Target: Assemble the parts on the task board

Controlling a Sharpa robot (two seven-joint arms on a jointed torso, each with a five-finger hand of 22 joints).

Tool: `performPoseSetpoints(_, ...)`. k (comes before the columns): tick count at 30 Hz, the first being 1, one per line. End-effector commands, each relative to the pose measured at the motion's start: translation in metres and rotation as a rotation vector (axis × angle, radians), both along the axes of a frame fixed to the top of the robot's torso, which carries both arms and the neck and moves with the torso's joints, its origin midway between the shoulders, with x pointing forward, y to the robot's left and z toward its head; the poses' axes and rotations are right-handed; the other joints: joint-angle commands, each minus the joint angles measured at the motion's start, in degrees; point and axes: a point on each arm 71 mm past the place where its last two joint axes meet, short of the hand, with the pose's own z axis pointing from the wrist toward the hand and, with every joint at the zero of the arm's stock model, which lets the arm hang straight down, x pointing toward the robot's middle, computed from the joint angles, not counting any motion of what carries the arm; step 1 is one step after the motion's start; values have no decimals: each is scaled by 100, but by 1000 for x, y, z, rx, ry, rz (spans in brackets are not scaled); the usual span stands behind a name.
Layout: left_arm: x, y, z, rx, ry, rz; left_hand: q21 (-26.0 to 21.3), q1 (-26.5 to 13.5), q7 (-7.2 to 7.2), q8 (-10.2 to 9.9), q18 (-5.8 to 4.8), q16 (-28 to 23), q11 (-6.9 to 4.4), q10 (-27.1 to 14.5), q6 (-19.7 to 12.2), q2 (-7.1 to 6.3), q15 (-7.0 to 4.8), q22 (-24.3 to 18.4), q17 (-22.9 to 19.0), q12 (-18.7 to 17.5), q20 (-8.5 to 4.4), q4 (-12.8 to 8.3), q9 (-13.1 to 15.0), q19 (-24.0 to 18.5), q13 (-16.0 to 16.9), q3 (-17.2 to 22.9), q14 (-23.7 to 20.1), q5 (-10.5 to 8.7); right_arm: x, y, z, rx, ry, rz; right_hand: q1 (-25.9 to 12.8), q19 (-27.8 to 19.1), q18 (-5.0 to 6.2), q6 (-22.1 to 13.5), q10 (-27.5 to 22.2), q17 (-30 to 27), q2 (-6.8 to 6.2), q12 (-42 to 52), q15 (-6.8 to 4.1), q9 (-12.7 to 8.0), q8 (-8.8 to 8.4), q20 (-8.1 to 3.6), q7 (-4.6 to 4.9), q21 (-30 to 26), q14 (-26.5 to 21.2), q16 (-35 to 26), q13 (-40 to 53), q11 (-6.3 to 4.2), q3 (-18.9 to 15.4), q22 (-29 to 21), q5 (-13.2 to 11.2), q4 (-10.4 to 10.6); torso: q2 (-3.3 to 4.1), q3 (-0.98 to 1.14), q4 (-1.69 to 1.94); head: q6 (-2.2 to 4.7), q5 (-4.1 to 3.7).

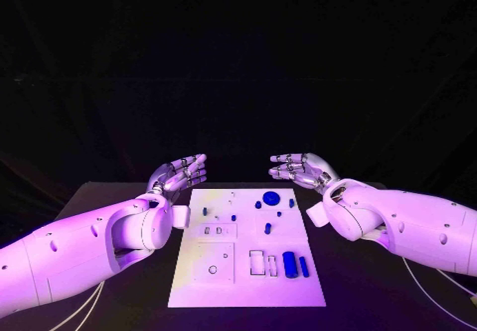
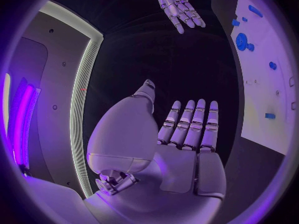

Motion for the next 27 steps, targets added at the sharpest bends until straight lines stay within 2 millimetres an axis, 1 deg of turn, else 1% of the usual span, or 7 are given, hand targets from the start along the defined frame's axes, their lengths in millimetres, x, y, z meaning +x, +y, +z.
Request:
performPoseSetpoints(1, -2, -2, 7, -10, -20, -45, 409, 440, 420, 183, 298, 276, -111, 1186, 1140, -5, -180, 120, 78, 216, -19, -276, 44, 1100, 40, -102, 1247, 46, 3, -1, 6, -106, -70, 29, 270, 894, 208, 1166, 765, 31, -77, 69, -188, 54, 102, -24, 382, 363, 808, 64, 25, -177, 144, 99, 6, -314, 109, -10, 40, 7, -38)
performPoseSetpoints(5, -5, 0, 14, -4, -28, -75, 513, 592, 346, 236, 435, 365, -208, 1500, 1379, 11, -291, 127, 119, 276, -21, -441, 35, 1363, 60, -144, 1613, 42, 9, -3, 12, -232, -112, 59, 336, 1357, 227, 1523, 1220, 76, -203, 76, -379, 58, 151, -172, 247, 597, 1398, 221, 24, -337, 351, 166, -17, -527, 225, -29, 95, 18, -96)
performPoseSetpoints(9, -10, -1, 21, -9, -38, -114, 605, 701, 266, 269, 473, 430, -294, 1790, 1574, 35, -397, 131, 181, 313, -49, -588, 20, 1603, 78, -185, 1949, 45, 14, -3, 19, -402, -169, 103, 295, 1846, 218, 1795, 1610, 173, -346, 40, -589, 63, 170, -395, 118, 869, 1977, 367, 27, -486, 528, 267, 11, -680, 330, -48, 159, 11, -157)
performPoseSetpoints(12, -16, -2, 29, -17, -45, -142, 625, 733, 242, 264, 479, 421, -320, 1868, 1632, 46, -423, 122, 201, 296, -64, -645, 8, 1677, 75, -206, 2040, 45, 17, -1, 24, -544, -214, 131, 209, 2112, 216, 1935, 1816, 260, -467, -14, -699, 67, 156, -522, 55, 1047, 2302, 424, 36, -562, 604, 344, 126, -748, 422, -60, 212, 43, -217)
performPoseSetpoints(16, -23, -3, 37, -28, -53, -170, 626, 737, 236, 263, 479, 413, -325, 1888, 1647, 50, -427, 119, 204, 293, -66, -656, 6, 1688, 75, -212, 2052, 45, 18, 1, 30, -708, -266, 147, 106, 2569, 202, 2096, 1995, 387, -604, -58, -822, 87, 158, -686, -35, 1399, 2640, 506, 63, -645, 606, 516, 220, -775, 524, -77, 270, 90, -291)
performPoseSetpoints(21, -31, -6, 47, -45, -65, -197, 622, 726, 240, 244, 478, 380, -319, 1881, 1639, 50, -420, 110, 201, 266, -67, -665, -4, 1698, 66, -231, 2037, 44, 19, 5, 34, -887, -324, 152, 14, 3270, 207, 2259, 2112, 791, -722, -131, -1090, 107, 124, -980, -181, 2101, 3554, 934, 110, -800, 569, 908, 304, -755, 644, -89, 344, 163, -379)
performPoseSetpoints(27, -36, -7, 57, -53, -81, -212, 618, 723, 242, 235, 477, 363, -316, 1876, 1636, 50, -417, 104, 199, 251, -67, -672, -9, 1699, 62, -240, 2031, 44, 21, 11, 34, -998, -360, 150, -78, 3572, 189, 2319, 2019, 1504, -794, -206, -1194, 113, 16, -1126, -228, 2743, 3915, 1800, 145, -871, 614, 1349, 393, -671, 768, -91, 410, 188, -434)
